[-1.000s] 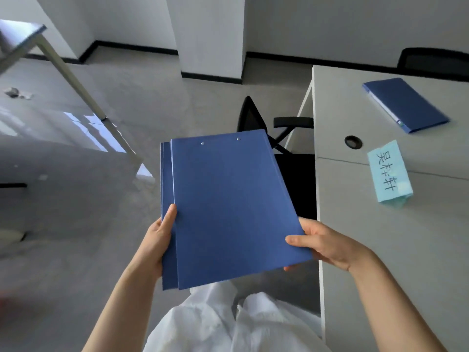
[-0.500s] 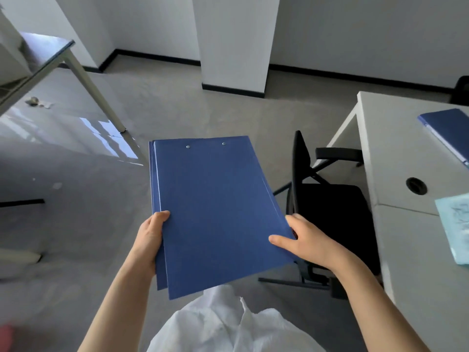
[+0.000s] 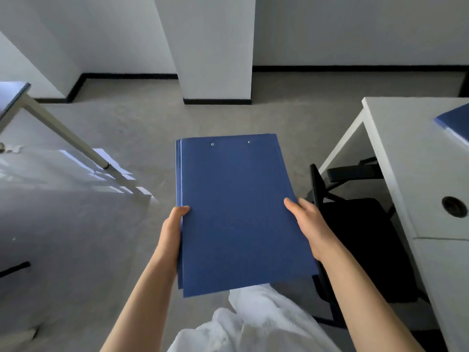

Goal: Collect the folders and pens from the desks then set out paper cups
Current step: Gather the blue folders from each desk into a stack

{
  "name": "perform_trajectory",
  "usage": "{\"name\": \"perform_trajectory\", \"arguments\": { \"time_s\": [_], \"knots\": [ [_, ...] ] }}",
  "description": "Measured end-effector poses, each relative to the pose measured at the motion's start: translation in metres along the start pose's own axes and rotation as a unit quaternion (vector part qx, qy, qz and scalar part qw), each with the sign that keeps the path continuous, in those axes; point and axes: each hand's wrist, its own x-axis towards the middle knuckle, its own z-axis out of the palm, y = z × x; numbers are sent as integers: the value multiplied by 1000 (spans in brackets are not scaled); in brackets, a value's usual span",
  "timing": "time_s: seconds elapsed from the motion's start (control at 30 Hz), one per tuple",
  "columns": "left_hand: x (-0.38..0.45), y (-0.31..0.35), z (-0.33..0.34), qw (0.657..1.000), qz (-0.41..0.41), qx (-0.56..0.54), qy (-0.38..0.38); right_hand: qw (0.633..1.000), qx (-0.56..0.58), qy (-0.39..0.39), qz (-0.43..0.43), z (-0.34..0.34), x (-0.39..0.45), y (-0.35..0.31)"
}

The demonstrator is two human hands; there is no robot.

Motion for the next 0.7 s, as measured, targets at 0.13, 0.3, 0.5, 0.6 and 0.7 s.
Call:
{"name": "perform_trajectory", "arguments": {
  "time_s": [0.13,0.3,0.5,0.6,0.7],
  "knots": [
    [53,46,39,999,27,10,-20,998,7,49,-34,-6,55,-38],
    [109,107,86,997,37,44,-58,992,-38,100,-71,-16,116,-93],
    [180,170,129,990,30,93,-98,985,-48,143,-87,-16,186,-137],
    [217,200,150,986,32,108,-120,982,-50,166,-70,-14,222,-159],
    [266,237,171,981,29,122,-145,979,-37,192,-57,-11,268,-187]
  ]
}}
